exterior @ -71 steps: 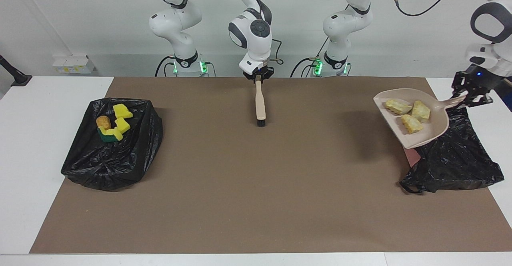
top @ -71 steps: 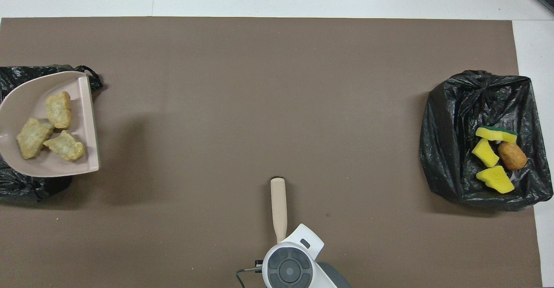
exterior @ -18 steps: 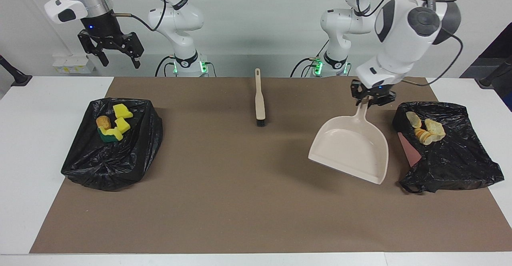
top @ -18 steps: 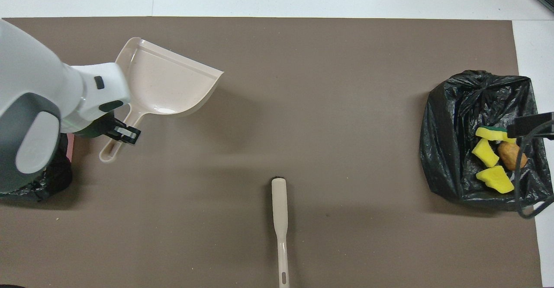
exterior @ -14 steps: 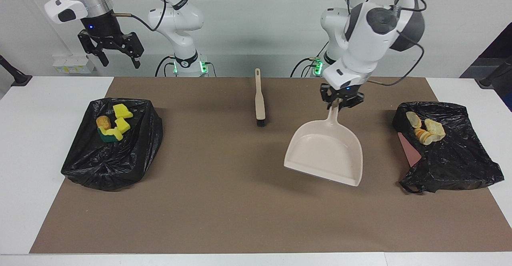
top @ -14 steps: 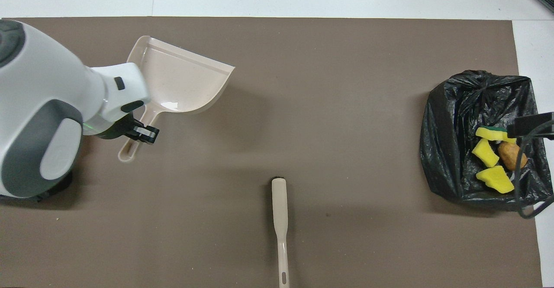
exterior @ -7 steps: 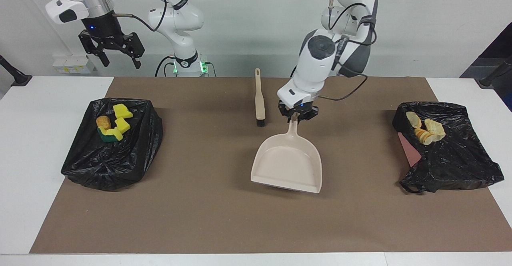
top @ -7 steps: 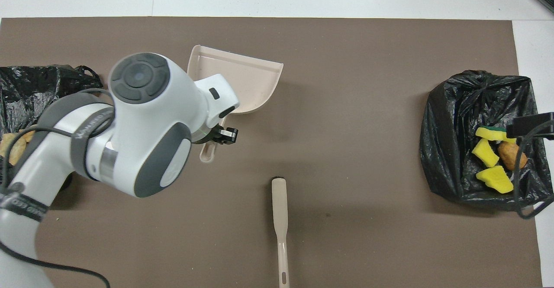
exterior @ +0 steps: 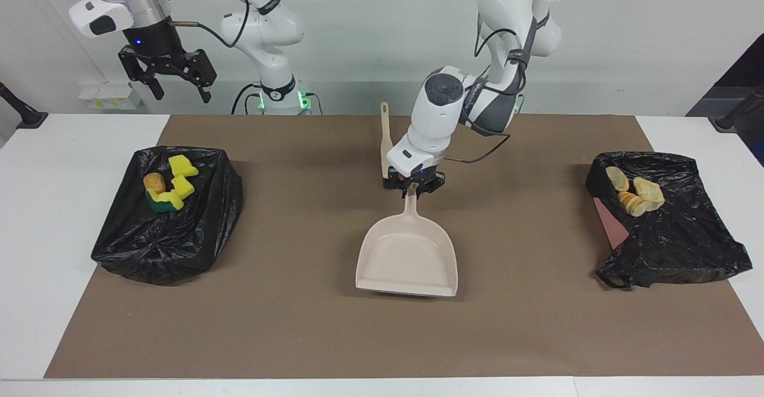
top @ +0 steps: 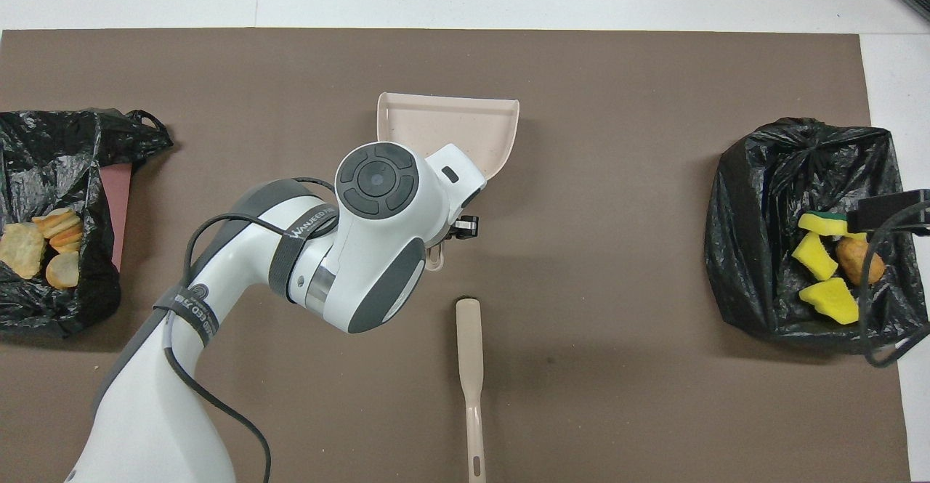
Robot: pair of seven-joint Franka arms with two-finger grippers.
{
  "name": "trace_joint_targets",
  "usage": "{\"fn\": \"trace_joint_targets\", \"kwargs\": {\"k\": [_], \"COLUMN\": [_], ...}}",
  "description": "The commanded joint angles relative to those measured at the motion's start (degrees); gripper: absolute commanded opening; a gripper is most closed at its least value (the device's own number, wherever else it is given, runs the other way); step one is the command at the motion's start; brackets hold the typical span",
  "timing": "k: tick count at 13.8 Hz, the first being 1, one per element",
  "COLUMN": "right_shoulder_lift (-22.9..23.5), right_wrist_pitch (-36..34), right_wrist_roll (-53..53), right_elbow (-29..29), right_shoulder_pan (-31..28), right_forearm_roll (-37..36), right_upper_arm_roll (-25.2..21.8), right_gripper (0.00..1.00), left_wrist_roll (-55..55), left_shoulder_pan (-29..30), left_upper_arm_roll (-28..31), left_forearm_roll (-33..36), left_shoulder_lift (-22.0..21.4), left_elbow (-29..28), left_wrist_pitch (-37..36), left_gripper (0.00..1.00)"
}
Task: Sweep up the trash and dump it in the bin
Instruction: 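Carry the dustpan back to the table center with the left gripper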
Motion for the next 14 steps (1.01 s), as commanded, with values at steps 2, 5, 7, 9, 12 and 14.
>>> {"fn": "trace_joint_targets", "kwargs": {"k": [2,5,7,9,12,14], "right_shoulder_lift": [-1.5,-1.5,-1.5,-1.5,-1.5,-1.5], "right_wrist_pitch": [0.4,0.4,0.4,0.4,0.4,0.4], "right_wrist_roll": [-1.2,-1.3,-1.3,-1.3,-1.3,-1.3], "right_elbow": [-1.7,-1.7,-1.7,-1.7,-1.8,-1.8], "right_shoulder_pan": [0.0,0.0,0.0,0.0,0.0,0.0], "right_forearm_roll": [0.2,0.2,0.2,0.2,0.2,0.2], "right_upper_arm_roll": [-0.1,-0.1,-0.1,-0.1,-0.1,-0.1], "right_gripper": [1.0,1.0,1.0,1.0,1.0,1.0], "left_wrist_roll": [-5.3,-11.3,-11.1,-10.7,-8.9,-3.9], "left_shoulder_pan": [-3.1,-3.5,-2.5,-1.7,2.6,7.0], "left_upper_arm_roll": [1.0,1.0,1.1,1.8,1.7,1.7], "left_forearm_roll": [-0.4,2.3,2.3,2.4,3.4,3.3], "left_shoulder_lift": [2.9,2.6,1.5,-0.4,-2.5,-4.3], "left_elbow": [-0.3,0.3,0.7,0.8,2.0,3.4], "left_wrist_pitch": [3.8,3.8,2.6,0.8,-2.0,-4.8], "left_gripper": [0.03,0.99,1.0,1.0,1.0,1.0]}}
